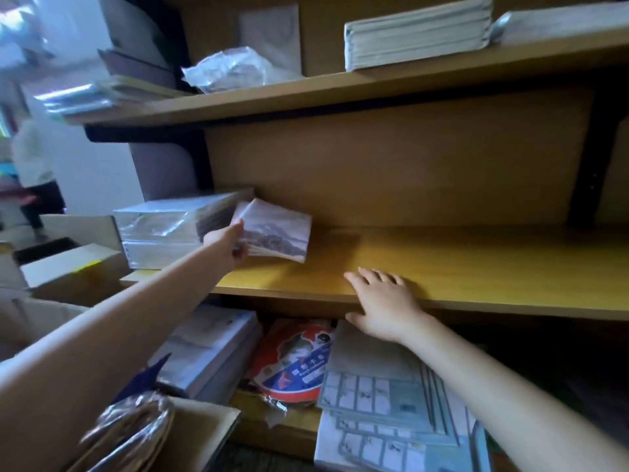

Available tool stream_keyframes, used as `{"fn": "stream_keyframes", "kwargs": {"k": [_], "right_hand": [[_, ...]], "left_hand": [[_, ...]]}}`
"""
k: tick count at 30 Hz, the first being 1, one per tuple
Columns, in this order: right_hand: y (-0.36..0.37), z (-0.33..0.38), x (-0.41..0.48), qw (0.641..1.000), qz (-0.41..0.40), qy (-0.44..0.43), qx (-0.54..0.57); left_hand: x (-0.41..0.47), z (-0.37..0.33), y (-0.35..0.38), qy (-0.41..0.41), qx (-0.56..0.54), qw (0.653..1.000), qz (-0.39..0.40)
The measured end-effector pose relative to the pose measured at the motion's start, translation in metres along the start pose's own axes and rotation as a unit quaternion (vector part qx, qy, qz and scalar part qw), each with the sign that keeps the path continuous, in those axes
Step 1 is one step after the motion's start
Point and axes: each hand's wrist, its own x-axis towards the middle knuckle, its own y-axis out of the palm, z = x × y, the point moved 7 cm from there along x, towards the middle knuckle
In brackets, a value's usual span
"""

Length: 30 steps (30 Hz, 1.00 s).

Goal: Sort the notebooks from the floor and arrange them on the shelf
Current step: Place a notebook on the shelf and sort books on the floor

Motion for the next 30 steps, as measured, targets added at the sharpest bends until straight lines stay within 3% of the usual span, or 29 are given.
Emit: {"fn": "stream_keyframes", "kwargs": {"k": [3, 5, 8, 9, 11, 13, 15, 16, 17, 19, 21, 23, 24, 26, 27, 28, 30], "right_hand": [[-0.001, 0.004, -0.005, 0.999, -0.033, -0.001, -0.038], [-0.002, 0.005, -0.007, 0.999, -0.034, -0.003, -0.039], [-0.001, 0.005, -0.007, 0.999, -0.025, -0.010, -0.041], [0.000, 0.005, -0.006, 0.999, -0.024, -0.011, -0.040], [0.000, 0.005, -0.006, 0.999, -0.029, -0.013, -0.044], [0.000, 0.005, -0.007, 0.998, -0.032, -0.016, -0.053], [0.001, 0.005, -0.009, 0.997, -0.033, -0.020, -0.061], [0.002, 0.006, -0.010, 0.997, -0.033, -0.022, -0.062], [0.003, 0.006, -0.011, 0.997, -0.033, -0.023, -0.061], [0.005, 0.006, -0.012, 0.997, -0.037, -0.025, -0.061], [0.005, 0.006, -0.013, 0.997, -0.037, -0.026, -0.062], [0.006, 0.007, -0.012, 0.997, -0.035, -0.028, -0.063], [0.005, 0.007, -0.012, 0.997, -0.034, -0.027, -0.064], [0.004, 0.008, -0.014, 0.997, -0.035, -0.028, -0.071], [0.004, 0.007, -0.014, 0.996, -0.039, -0.029, -0.072], [0.004, 0.008, -0.015, 0.996, -0.045, -0.030, -0.071], [0.003, 0.008, -0.016, 0.996, -0.054, -0.033, -0.069]], "left_hand": [[0.008, 0.009, -0.008, 0.001, -0.020, 0.999, -0.046], [0.009, 0.013, -0.015, 0.087, 0.084, 0.988, -0.098], [-0.013, 0.022, -0.006, 0.215, 0.270, 0.934, -0.089], [-0.020, 0.024, 0.001, 0.259, 0.337, 0.902, -0.070], [-0.038, 0.026, 0.020, 0.368, 0.496, 0.786, -0.023], [-0.058, 0.031, 0.048, 0.529, 0.606, 0.593, 0.032], [-0.070, 0.044, 0.068, 0.623, 0.671, 0.396, 0.075], [-0.066, 0.051, 0.074, 0.607, 0.716, 0.331, 0.097], [-0.058, 0.055, 0.078, 0.573, 0.753, 0.305, 0.109], [-0.039, 0.055, 0.080, 0.476, 0.826, 0.285, 0.098], [-0.027, 0.051, 0.083, 0.440, 0.850, 0.270, 0.103], [-0.017, 0.046, 0.088, 0.418, 0.858, 0.277, 0.112], [-0.012, 0.042, 0.092, 0.407, 0.856, 0.298, 0.115], [-0.011, 0.032, 0.103, 0.396, 0.823, 0.389, 0.122], [-0.015, 0.029, 0.109, 0.414, 0.798, 0.420, 0.127], [-0.025, 0.026, 0.115, 0.465, 0.765, 0.426, 0.126], [-0.052, 0.024, 0.118, 0.590, 0.705, 0.384, 0.086]]}}
